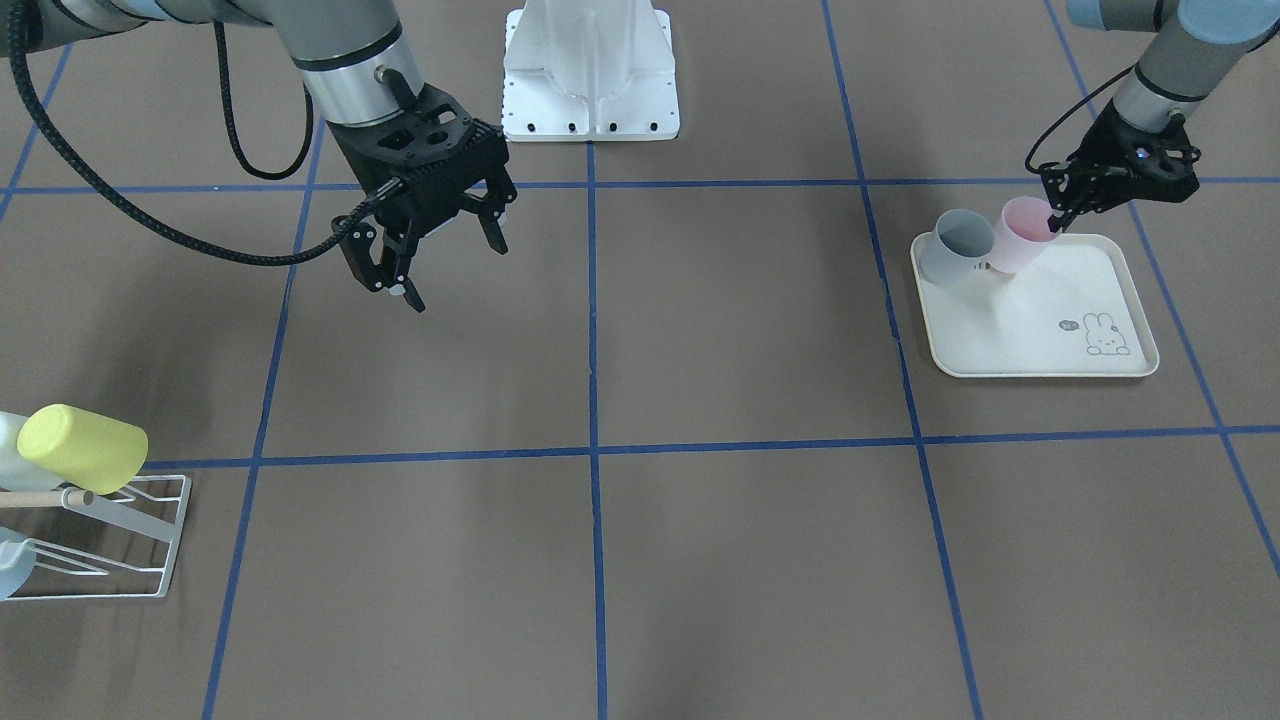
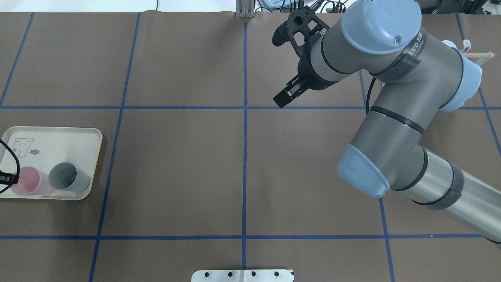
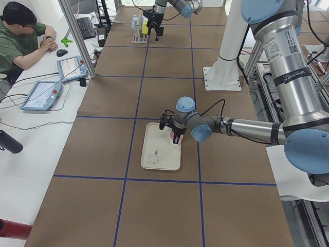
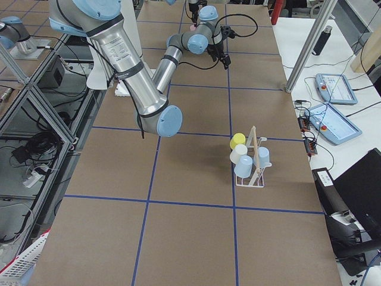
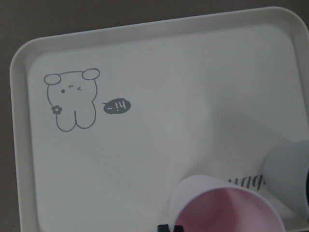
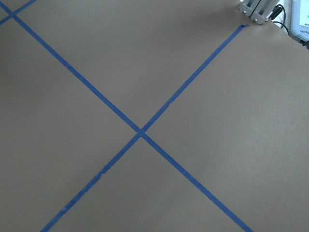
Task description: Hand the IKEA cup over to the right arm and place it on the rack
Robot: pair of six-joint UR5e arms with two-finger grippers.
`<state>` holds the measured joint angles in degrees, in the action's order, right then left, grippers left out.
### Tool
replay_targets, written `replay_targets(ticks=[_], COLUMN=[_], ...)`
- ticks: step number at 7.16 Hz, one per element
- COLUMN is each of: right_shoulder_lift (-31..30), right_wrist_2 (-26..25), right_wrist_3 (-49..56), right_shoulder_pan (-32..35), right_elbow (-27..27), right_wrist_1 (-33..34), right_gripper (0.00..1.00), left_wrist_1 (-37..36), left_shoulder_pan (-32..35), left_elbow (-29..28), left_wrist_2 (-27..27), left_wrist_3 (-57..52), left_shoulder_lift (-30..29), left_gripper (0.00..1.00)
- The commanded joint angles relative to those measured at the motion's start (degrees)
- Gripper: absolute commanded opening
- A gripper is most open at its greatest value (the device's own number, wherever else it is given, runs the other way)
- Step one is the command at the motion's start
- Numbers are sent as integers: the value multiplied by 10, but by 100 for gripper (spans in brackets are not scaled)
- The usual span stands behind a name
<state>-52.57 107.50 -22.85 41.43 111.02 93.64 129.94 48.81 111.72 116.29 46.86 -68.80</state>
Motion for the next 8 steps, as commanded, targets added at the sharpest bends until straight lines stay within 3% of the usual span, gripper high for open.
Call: replay_targets(ticks=[1, 3, 4, 6, 8], right_shoulder_lift=[1, -17, -23, -24, -51], right_wrist_2=[1, 2, 4, 2, 2], right_wrist_3=[1, 11, 11, 13, 18], right_shoulder_pan=[0, 0, 0, -11, -20], right_elbow=[1, -10, -20, -40, -55], right_wrist_1=[-1, -97, -143, -224, -346], right_gripper=[100, 100, 100, 99, 99], left_wrist_1=[-4, -7, -7, -11, -2], left_shoulder_pan=[117, 187, 189, 190, 189], left_elbow=[6, 7, 7, 8, 10], left_wrist_2=[79, 173, 205, 248, 271], left_wrist_3=[-18, -27, -13, 116, 234], left_shoulder_lift=[-8, -61, -88, -177, -241], left_gripper=[0, 0, 0, 0, 0])
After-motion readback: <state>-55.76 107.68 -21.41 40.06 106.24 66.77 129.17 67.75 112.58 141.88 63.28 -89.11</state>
